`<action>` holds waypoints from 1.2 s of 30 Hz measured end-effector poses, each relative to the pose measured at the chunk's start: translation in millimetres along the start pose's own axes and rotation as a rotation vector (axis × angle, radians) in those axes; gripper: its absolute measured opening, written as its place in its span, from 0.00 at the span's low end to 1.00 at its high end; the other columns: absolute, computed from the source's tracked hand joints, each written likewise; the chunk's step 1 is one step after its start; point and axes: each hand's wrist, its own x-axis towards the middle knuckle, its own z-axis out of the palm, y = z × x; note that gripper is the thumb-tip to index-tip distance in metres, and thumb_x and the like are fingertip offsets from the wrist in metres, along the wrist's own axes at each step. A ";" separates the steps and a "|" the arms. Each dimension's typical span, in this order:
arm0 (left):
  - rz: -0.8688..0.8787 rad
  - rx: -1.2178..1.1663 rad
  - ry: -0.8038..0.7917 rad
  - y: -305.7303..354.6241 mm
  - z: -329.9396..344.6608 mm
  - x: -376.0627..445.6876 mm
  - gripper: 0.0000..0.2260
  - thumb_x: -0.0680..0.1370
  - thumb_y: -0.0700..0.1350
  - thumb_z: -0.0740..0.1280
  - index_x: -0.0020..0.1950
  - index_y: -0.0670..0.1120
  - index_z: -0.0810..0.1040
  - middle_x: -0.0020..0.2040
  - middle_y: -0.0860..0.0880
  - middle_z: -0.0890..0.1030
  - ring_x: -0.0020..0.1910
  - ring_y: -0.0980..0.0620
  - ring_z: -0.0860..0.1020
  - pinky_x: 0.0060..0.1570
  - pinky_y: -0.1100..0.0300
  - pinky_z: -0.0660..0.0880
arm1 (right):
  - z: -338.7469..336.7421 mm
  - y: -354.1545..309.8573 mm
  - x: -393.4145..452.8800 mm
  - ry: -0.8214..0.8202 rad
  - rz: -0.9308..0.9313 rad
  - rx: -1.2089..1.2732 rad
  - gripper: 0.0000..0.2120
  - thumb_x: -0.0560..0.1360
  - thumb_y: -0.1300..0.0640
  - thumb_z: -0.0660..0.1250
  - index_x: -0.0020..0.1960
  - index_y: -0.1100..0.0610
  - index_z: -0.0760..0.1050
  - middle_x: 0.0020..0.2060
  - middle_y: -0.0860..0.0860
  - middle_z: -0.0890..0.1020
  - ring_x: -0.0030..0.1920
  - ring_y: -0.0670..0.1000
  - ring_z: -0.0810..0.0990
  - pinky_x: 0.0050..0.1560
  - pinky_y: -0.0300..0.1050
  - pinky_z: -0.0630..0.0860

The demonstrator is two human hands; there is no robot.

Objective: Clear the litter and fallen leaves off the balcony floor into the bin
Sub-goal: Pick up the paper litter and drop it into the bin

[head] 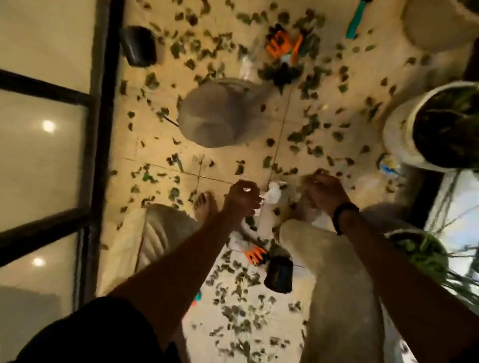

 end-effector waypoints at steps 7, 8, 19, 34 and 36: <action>0.231 0.886 0.107 -111.8 5.5 227.2 0.15 0.76 0.43 0.73 0.62 0.44 0.76 0.55 0.43 0.82 0.56 0.41 0.80 0.54 0.51 0.77 | 75.5 88.8 213.9 -0.271 -0.027 -0.727 0.41 0.75 0.45 0.74 0.81 0.49 0.57 0.79 0.55 0.64 0.76 0.61 0.66 0.75 0.58 0.65; 0.203 0.913 0.097 -122.1 0.9 251.2 0.16 0.76 0.43 0.73 0.62 0.44 0.75 0.55 0.41 0.82 0.56 0.39 0.80 0.54 0.50 0.78 | 89.7 97.6 233.2 -0.341 -0.055 -0.874 0.43 0.75 0.43 0.73 0.82 0.48 0.53 0.81 0.54 0.59 0.79 0.60 0.61 0.77 0.57 0.61; 1.143 1.720 -0.380 -152.8 -43.6 374.5 0.25 0.75 0.52 0.75 0.70 0.49 0.75 0.59 0.46 0.82 0.49 0.46 0.84 0.46 0.53 0.81 | 71.2 58.0 348.3 -0.216 -0.073 -0.676 0.15 0.76 0.47 0.74 0.36 0.53 0.76 0.36 0.52 0.80 0.37 0.55 0.81 0.37 0.48 0.77; 0.609 1.106 -0.418 38.9 26.3 362.3 0.17 0.81 0.40 0.68 0.70 0.49 0.74 0.57 0.41 0.84 0.34 0.53 0.81 0.34 0.60 0.78 | 27.5 30.5 355.2 0.435 -0.411 0.482 0.11 0.72 0.67 0.76 0.47 0.53 0.82 0.54 0.57 0.84 0.57 0.60 0.82 0.59 0.56 0.80; 0.492 0.788 -0.423 55.1 32.8 350.0 0.17 0.82 0.37 0.66 0.66 0.54 0.70 0.44 0.44 0.83 0.28 0.55 0.79 0.28 0.63 0.75 | 31.1 15.2 349.3 0.396 -0.420 0.613 0.10 0.72 0.67 0.76 0.44 0.52 0.81 0.46 0.56 0.84 0.50 0.59 0.82 0.52 0.55 0.80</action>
